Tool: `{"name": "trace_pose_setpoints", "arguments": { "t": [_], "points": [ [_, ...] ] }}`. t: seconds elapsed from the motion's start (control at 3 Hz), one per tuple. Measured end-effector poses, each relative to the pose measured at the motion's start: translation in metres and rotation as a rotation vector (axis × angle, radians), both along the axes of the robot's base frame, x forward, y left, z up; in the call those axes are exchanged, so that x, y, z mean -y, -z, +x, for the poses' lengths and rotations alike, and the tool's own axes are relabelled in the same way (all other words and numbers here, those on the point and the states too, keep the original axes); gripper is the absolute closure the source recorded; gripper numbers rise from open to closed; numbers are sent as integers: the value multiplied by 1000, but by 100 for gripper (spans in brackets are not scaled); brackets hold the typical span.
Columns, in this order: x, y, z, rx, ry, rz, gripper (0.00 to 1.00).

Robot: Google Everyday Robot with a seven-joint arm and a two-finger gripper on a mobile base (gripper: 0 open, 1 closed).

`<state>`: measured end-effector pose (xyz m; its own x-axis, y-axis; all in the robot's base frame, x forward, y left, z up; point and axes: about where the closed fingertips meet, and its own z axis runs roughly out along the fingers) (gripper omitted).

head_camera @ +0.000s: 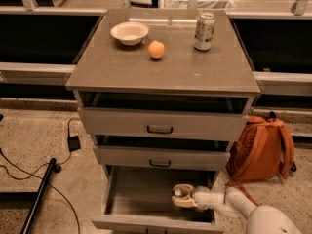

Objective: Place water bottle into bottom drawer

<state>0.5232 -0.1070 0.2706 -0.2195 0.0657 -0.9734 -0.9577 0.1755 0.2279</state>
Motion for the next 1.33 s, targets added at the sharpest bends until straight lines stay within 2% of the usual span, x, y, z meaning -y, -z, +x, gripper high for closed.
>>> {"name": "trace_pose_setpoints", "arguments": {
  "t": [0.67,1.0,1.33],
  "points": [
    [1,3,1,2,4,-1,12],
    [1,3,1,2,4,-1,0],
    [1,3,1,2,3,-1,0]
  ]
}}
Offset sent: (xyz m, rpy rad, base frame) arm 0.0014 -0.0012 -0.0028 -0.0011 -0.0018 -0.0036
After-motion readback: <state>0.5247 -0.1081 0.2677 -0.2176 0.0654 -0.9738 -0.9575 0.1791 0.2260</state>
